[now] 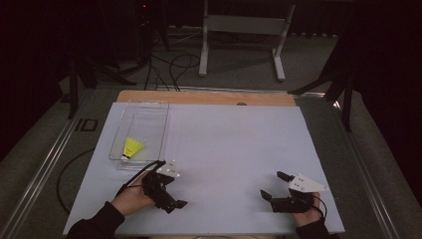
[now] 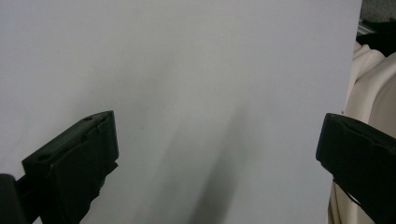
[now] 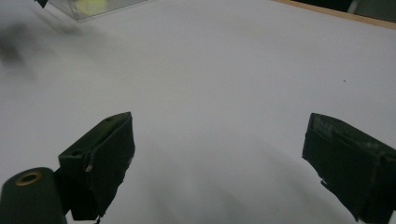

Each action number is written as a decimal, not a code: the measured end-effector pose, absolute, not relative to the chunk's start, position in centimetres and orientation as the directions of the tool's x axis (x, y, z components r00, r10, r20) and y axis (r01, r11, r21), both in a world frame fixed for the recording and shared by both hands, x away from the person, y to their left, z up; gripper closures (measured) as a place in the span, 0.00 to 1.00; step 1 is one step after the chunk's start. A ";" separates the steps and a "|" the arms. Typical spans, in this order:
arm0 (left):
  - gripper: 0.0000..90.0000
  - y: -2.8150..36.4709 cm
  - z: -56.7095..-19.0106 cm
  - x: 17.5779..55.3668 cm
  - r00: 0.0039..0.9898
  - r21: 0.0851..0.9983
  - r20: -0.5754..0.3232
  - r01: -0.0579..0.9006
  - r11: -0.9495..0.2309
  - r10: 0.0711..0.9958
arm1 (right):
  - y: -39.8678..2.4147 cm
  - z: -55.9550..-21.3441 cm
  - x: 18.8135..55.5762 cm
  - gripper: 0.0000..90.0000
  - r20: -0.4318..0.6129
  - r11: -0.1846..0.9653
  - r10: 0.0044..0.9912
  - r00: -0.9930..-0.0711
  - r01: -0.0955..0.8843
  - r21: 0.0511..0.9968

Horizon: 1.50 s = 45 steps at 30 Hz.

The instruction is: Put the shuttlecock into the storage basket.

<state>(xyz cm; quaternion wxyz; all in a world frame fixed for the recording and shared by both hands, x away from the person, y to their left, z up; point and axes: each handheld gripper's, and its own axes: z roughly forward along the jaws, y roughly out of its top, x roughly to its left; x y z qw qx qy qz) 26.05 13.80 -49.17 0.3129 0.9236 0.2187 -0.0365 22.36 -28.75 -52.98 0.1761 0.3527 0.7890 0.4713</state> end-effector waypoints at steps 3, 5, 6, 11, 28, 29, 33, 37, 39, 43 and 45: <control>0.00 14.5 -49.6 25.8 0.896 0.573 -0.217 0.438 -0.692 0.387 | -28.7 -53.0 22.4 0.10 0.055 0.310 0.721 -0.690 0.392 0.866; 0.00 14.9 -49.8 25.6 0.893 0.570 -0.213 0.443 -0.692 0.396 | -28.7 -53.0 22.4 0.10 0.053 0.311 0.720 -0.692 0.390 0.867; 0.00 15.1 -49.8 25.4 0.893 0.571 -0.216 0.443 -0.691 0.394 | -28.7 -53.0 22.4 0.10 0.054 0.310 0.721 -0.691 0.391 0.866; 0.00 16.2 -50.0 24.7 0.887 0.572 -0.220 0.454 -0.683 0.406 | -28.7 -53.0 22.4 0.10 0.060 0.308 0.720 -0.691 0.395 0.866; 0.00 19.7 -51.3 23.1 0.861 0.627 -0.239 0.490 -0.606 0.449 | -28.6 -53.1 22.4 0.10 0.056 0.317 0.715 -0.696 0.395 0.863; 0.00 19.9 -51.4 22.9 0.861 0.633 -0.235 0.487 -0.601 0.451 | -28.6 -53.1 22.4 0.10 0.055 0.318 0.715 -0.697 0.394 0.862; 0.00 20.2 -51.9 22.6 0.850 0.650 -0.233 0.498 -0.574 0.473 | -28.6 -53.1 22.5 0.10 0.056 0.319 0.715 -0.697 0.397 0.861; 0.00 20.5 -52.5 22.4 0.858 0.664 -0.224 0.482 -0.571 0.462 | -28.5 -53.2 22.5 0.10 0.061 0.319 0.713 -0.699 0.400 0.859; 0.00 20.7 -52.7 22.3 0.857 0.676 -0.229 0.481 -0.559 0.461 | -28.5 -53.2 22.5 0.10 0.060 0.322 0.711 -0.701 0.400 0.858; 0.00 20.9 -53.2 22.3 0.851 0.685 -0.229 0.486 -0.543 0.473 | -28.5 -53.2 22.5 0.10 0.059 0.324 0.710 -0.702 0.399 0.858; 0.00 21.0 -53.3 22.3 0.846 0.686 -0.222 0.489 -0.539 0.485 | -28.5 -53.2 22.4 0.10 0.059 0.322 0.711 -0.701 0.399 0.858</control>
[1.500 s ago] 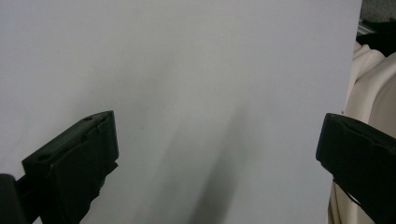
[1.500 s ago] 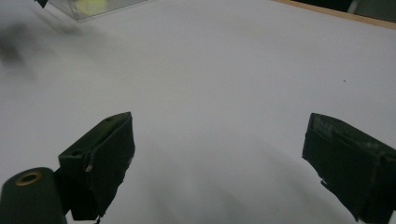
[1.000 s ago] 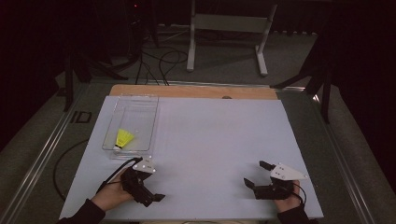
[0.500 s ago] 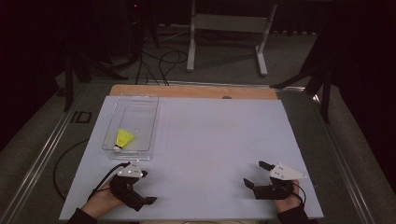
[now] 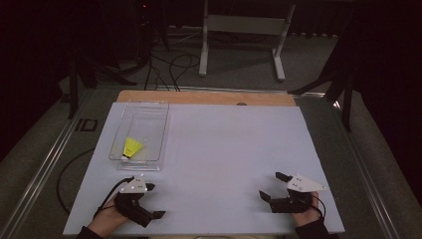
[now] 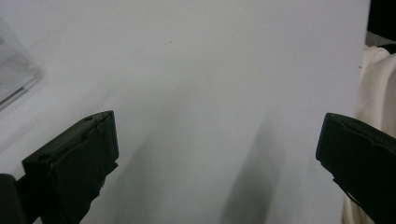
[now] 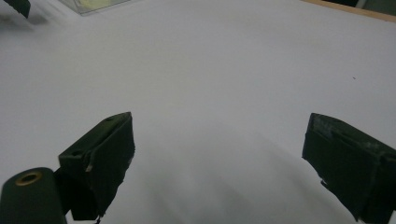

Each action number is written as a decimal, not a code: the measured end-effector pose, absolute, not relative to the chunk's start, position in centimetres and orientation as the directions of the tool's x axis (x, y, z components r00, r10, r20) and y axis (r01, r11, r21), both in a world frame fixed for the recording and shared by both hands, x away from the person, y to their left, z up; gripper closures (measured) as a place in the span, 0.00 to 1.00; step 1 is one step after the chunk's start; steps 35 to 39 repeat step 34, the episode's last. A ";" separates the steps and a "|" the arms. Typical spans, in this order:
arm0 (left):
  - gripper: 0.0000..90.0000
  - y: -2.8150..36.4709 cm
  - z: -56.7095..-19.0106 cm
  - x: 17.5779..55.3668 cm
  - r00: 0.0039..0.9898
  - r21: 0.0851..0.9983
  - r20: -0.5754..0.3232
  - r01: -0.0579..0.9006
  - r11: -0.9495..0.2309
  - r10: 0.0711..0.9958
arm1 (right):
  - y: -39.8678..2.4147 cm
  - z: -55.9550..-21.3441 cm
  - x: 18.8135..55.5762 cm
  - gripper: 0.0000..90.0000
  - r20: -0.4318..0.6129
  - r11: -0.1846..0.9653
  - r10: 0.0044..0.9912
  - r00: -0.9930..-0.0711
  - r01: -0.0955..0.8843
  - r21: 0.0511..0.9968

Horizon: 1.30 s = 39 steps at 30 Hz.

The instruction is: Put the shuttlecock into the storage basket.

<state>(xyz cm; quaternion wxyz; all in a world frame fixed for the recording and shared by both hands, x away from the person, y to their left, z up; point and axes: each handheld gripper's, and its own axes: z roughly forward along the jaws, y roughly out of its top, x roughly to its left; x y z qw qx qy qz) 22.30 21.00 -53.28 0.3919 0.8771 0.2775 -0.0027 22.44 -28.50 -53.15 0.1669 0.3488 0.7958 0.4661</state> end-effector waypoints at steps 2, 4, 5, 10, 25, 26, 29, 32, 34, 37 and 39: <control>0.00 21.0 -53.3 22.3 0.841 0.689 -0.215 0.490 -0.534 0.496 | -28.5 -53.1 22.5 0.10 0.057 0.323 0.710 -0.702 0.397 0.859; 0.00 21.0 -53.3 22.3 0.834 0.694 -0.215 0.497 -0.521 0.508 | -28.4 -53.1 22.5 0.10 0.058 0.323 0.708 -0.704 0.396 0.860; 0.00 21.0 -53.3 22.3 0.831 0.695 -0.214 0.499 -0.518 0.514 | -28.4 -53.1 22.4 0.10 0.059 0.324 0.706 -0.706 0.395 0.860; 0.00 20.9 -53.4 22.2 0.827 0.695 -0.209 0.501 -0.516 0.522 | -28.4 -53.1 22.4 0.10 0.059 0.324 0.705 -0.706 0.395 0.860; 0.00 20.8 -53.5 22.1 0.818 0.691 -0.218 0.514 -0.508 0.532 | -28.5 -53.2 22.5 0.10 0.060 0.328 0.705 -0.707 0.400 0.856; 0.00 20.8 -53.5 22.1 0.818 0.692 -0.219 0.514 -0.507 0.531 | -28.5 -53.2 22.5 0.10 0.060 0.328 0.705 -0.707 0.399 0.856; 0.00 20.8 -53.5 22.2 0.817 0.687 -0.222 0.518 -0.509 0.532 | -28.5 -53.2 22.5 0.10 0.063 0.327 0.705 -0.706 0.402 0.855; 0.00 20.9 -53.5 22.2 0.815 0.687 -0.227 0.522 -0.505 0.533 | -28.4 -53.2 22.5 0.10 0.063 0.327 0.705 -0.706 0.402 0.855; 0.00 20.9 -53.5 22.2 0.814 0.686 -0.229 0.524 -0.504 0.534 | -28.5 -53.2 22.5 0.10 0.062 0.327 0.705 -0.706 0.401 0.856; 0.00 20.9 -53.5 22.2 0.814 0.686 -0.229 0.524 -0.504 0.534 | -28.5 -53.2 22.5 0.10 0.062 0.327 0.705 -0.706 0.401 0.856; 0.00 20.9 -53.5 22.2 0.814 0.686 -0.229 0.524 -0.504 0.534 | -28.5 -53.2 22.5 0.10 0.062 0.327 0.705 -0.706 0.401 0.856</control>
